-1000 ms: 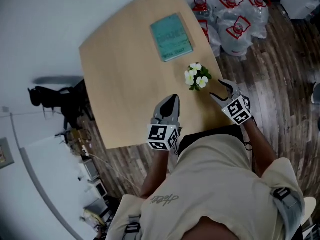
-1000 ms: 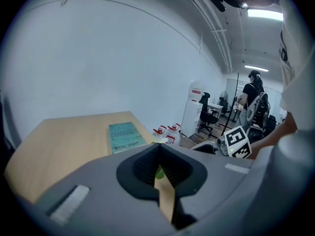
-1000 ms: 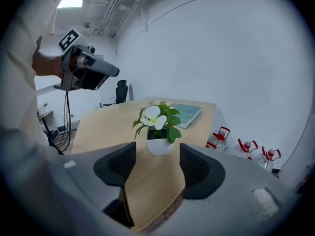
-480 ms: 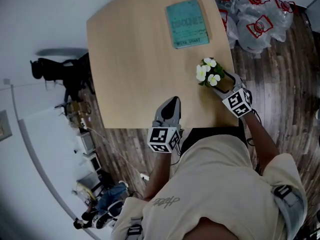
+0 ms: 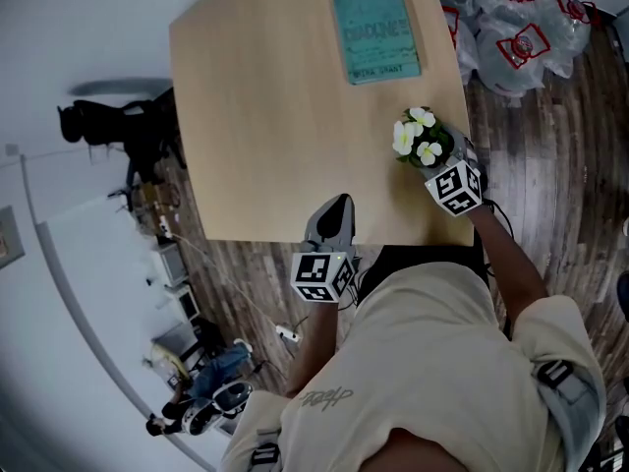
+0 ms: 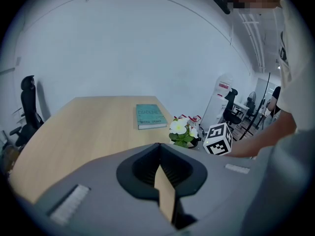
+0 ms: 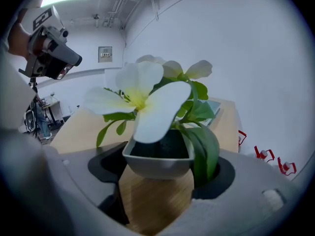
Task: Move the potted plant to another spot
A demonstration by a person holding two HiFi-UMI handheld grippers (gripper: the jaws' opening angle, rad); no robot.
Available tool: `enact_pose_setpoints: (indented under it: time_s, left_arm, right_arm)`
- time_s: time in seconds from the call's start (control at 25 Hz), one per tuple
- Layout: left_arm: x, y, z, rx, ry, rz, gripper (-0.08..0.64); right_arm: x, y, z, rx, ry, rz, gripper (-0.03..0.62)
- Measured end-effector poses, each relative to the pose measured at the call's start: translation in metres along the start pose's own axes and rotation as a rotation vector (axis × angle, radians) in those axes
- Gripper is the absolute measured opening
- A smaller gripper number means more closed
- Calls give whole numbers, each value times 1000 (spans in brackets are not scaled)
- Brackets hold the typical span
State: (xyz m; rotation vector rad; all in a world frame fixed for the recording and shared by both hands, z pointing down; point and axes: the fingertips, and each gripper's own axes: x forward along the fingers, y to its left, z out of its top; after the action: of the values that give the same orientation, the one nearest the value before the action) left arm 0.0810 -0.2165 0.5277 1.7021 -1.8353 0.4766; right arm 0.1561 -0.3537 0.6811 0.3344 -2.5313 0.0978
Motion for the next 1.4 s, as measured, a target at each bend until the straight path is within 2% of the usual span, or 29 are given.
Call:
enact_pose_setpoints:
  time_s: [0.32, 0.4, 0.56, 1.12, 1.24, 1.4]
  left_arm:
    - [-2, -4, -3, 1, 3, -10, 17]
    - [-4, -4, -6, 2, 3, -9, 17]
    - [-6, 0, -9, 0, 2, -6, 17]
    - [-5, -13, -21, -11, -14, -41, 17]
    - [-8, -11, -24, -2, -17, -30, 17]
    - [-17, -2, -32, -26, -25, -9, 17]
  right_arm:
    - [22, -4, -1, -12, 10, -21, 380]
    - [24, -4, -2, -36, 15, -27, 344]
    - [23, -2, -2, -55, 14, -16, 342]
    - [-40, 28, -7, -44, 7, 32, 342]
    - [-51, 35, 0, -59, -22, 35, 342]
    - [-54, 47, 12, -72, -49, 48, 342]
